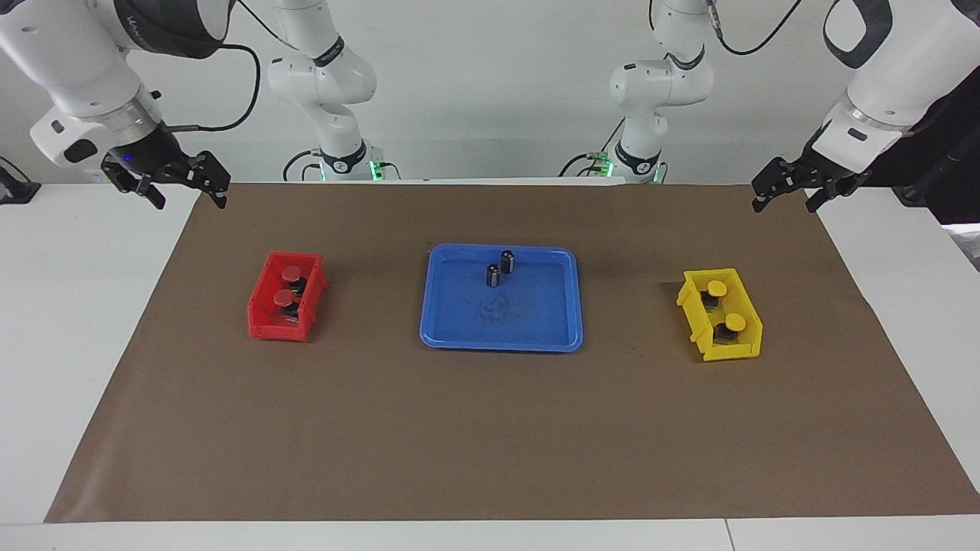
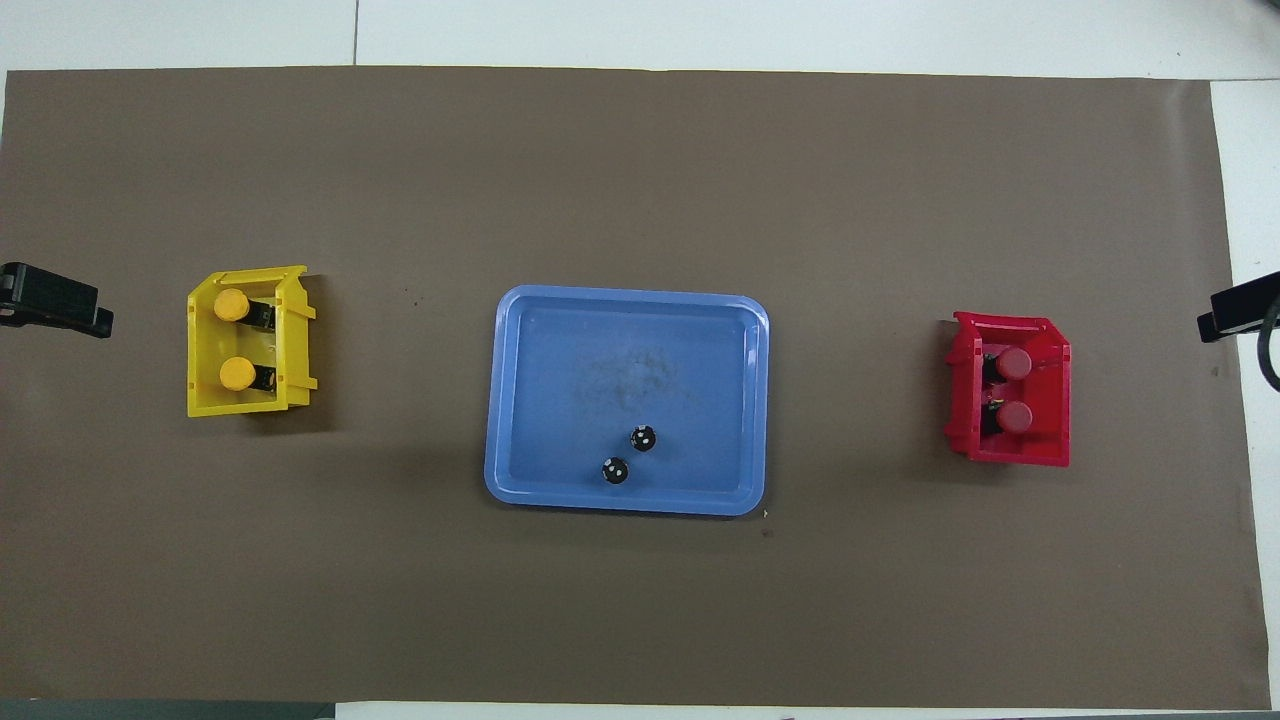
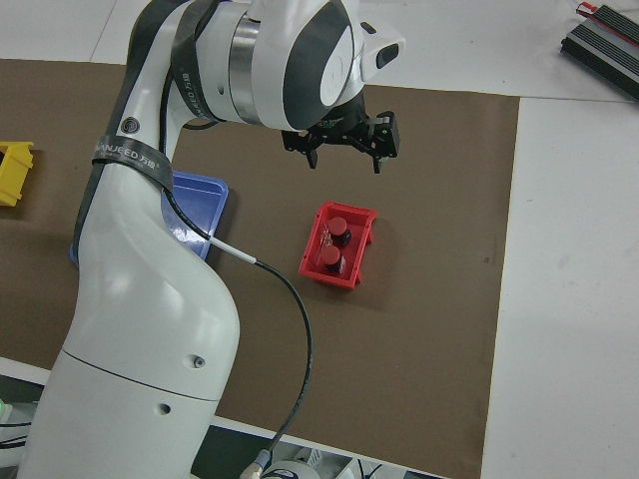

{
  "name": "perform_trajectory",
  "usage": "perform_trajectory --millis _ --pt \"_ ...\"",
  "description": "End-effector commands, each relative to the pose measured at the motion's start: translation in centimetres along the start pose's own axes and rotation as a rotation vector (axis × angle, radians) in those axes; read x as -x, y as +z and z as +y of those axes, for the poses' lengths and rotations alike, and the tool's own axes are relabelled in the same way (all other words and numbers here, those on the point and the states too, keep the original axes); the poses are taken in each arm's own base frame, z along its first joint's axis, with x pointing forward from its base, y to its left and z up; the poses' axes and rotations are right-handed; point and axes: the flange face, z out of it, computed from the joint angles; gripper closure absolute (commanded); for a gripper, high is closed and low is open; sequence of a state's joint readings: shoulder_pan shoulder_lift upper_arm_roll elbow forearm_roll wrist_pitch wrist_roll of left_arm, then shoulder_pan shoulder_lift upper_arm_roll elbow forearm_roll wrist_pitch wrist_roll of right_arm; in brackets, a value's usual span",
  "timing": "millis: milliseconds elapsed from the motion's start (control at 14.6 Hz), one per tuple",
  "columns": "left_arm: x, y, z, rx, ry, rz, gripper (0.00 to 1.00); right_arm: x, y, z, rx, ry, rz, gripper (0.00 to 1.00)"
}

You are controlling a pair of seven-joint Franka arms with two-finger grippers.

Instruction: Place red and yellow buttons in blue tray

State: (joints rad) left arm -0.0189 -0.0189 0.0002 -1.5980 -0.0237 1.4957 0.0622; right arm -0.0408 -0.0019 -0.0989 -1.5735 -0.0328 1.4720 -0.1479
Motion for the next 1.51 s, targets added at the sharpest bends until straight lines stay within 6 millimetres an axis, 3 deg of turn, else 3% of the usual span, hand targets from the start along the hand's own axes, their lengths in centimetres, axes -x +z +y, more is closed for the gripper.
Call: perform_trajectory --millis 0,753,1164,1438 --pt "0.2 -0.5 -0.2 -0.018 0.004 -0.001 0.0 0.1 -0.2 0.2 0.002 0.013 0.013 0.0" --pt "0.3 -0.5 -0.2 -0.018 0.004 0.001 0.0 0.1 -0.3 -0.2 0.003 0.005 0.015 0.0" --pt "0.2 -0.5 -0.2 -0.018 0.004 -0.001 0.0 -0.9 -0.5 -0.9 -0.013 0.002 0.064 0.0" --pt "0.2 -0.5 -0.2 -0.018 0.004 -0.001 0.0 -4.3 3.2 -3.8 -0.01 0.009 0.064 0.0"
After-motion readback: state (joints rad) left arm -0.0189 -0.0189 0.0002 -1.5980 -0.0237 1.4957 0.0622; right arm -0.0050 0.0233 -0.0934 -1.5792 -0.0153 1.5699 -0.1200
